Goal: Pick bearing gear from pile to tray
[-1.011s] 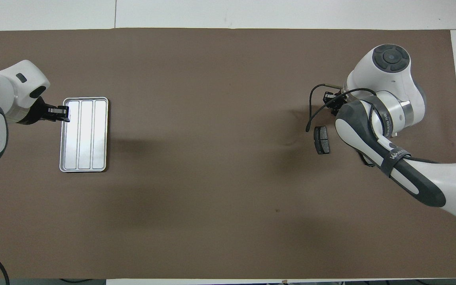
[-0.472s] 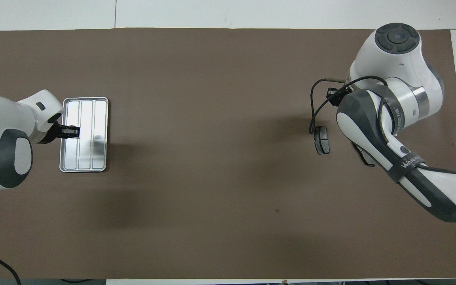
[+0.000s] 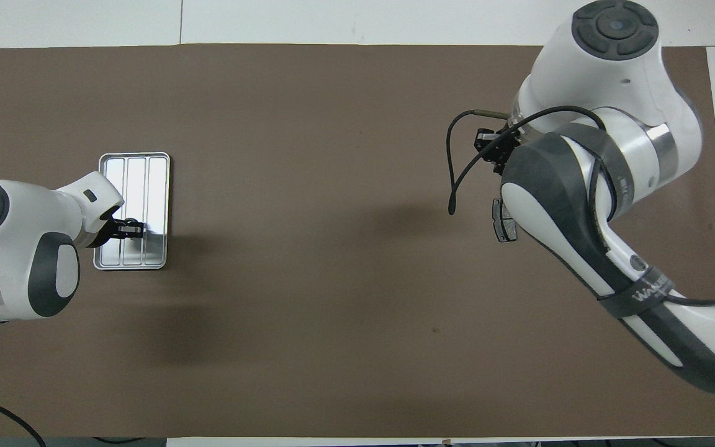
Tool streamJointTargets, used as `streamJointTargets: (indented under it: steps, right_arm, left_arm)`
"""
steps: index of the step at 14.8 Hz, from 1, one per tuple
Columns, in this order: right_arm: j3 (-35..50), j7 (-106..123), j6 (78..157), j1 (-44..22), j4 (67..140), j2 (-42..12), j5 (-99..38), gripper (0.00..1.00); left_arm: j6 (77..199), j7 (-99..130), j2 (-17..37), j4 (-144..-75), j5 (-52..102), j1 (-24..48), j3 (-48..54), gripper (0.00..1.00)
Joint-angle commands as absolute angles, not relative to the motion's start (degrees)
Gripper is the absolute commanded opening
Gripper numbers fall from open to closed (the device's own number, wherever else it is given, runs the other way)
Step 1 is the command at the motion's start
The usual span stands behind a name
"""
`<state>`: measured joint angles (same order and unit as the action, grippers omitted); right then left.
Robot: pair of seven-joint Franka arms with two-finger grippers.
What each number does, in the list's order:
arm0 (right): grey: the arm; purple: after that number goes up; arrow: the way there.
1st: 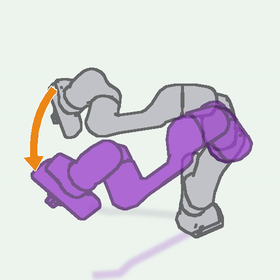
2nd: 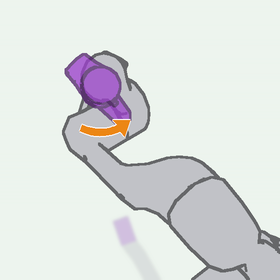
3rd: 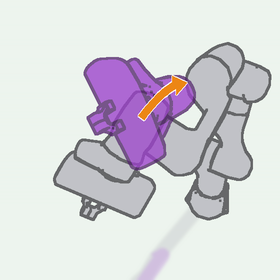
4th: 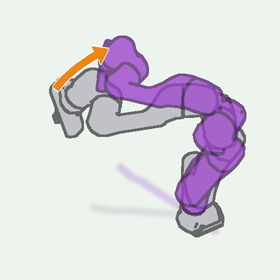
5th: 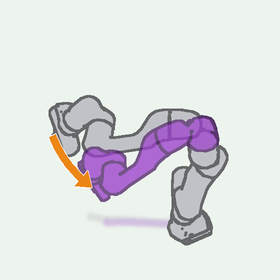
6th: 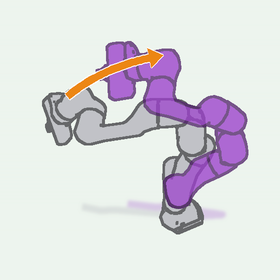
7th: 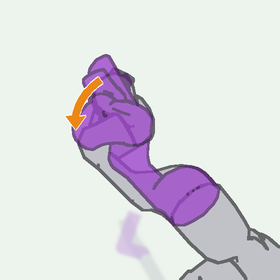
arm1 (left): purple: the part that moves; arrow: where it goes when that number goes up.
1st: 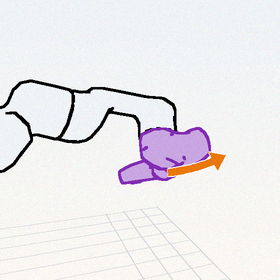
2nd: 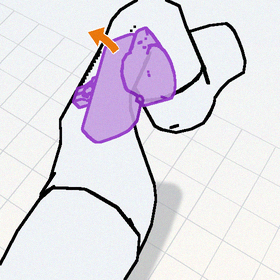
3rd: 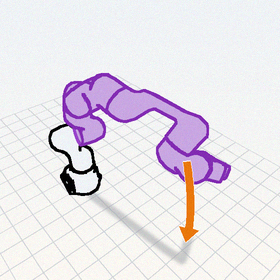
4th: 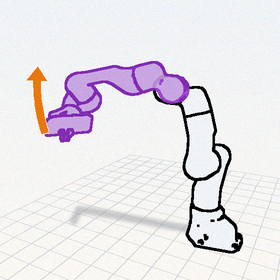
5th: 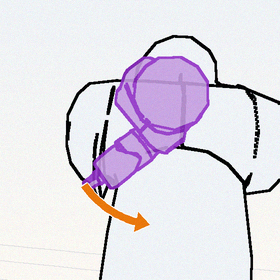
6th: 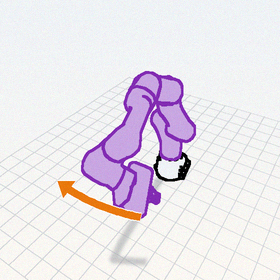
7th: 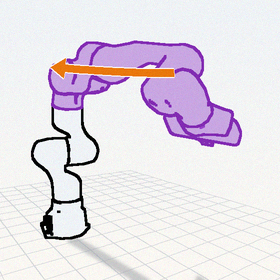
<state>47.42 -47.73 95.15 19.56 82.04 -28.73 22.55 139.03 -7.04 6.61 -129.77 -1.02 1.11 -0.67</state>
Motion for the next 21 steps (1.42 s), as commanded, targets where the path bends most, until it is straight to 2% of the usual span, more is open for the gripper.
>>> streamJointTargets:
  steps: [1, 10, 13, 14, 15, 16, 21]
  right_arm:
    - [47.55, -57.27, 95.09, 14.17, 80.6, -28.74, 21.88, 0.0]
    - [47.55, -81.63, 102.73, -0.07, 81.39, -29.18, 22.06, 0.0]
    - [47.37, -85.33, 106.6, -2.11, 83.05, -30.23, 22.59, 0.0]
    - [47.37, -86.04, 107.74, -2.11, 83.84, -30.5, 22.59, 0.0]
    - [47.29, -87.0, 108.71, -3.07, 84.28, -30.93, 22.67, 0.0]
    - [46.94, -87.71, 109.59, -4.12, 84.64, -31.55, 22.76, 0.0]
    - [46.58, -93.33, 112.66, -7.99, 85.95, -38.66, 30.74, 0.0]
  left_arm:
    - [140.71, -7.56, 5.19, -132.1, -0.26, 0.53, -0.61, 0.18]
    - [141.33, -7.65, 5.8, -132.63, -0.26, 0.35, -0.62, 0.18]
    - [141.85, -7.73, 6.33, -132.8, -0.26, 0.44, -0.62, 0.21]
    - [142.03, -7.73, 6.33, -132.8, -0.26, 0.44, -0.62, 0.26]
    - [141.94, -7.82, 6.33, -132.8, -0.26, 0.44, -0.62, 0.57]
    - [141.94, -8.08, 6.42, -132.72, -0.26, 0.44, -0.62, 1.0]
    - [141.33, -7.91, 6.68, -130.97, -0.35, 0.44, -0.53, 1.0]
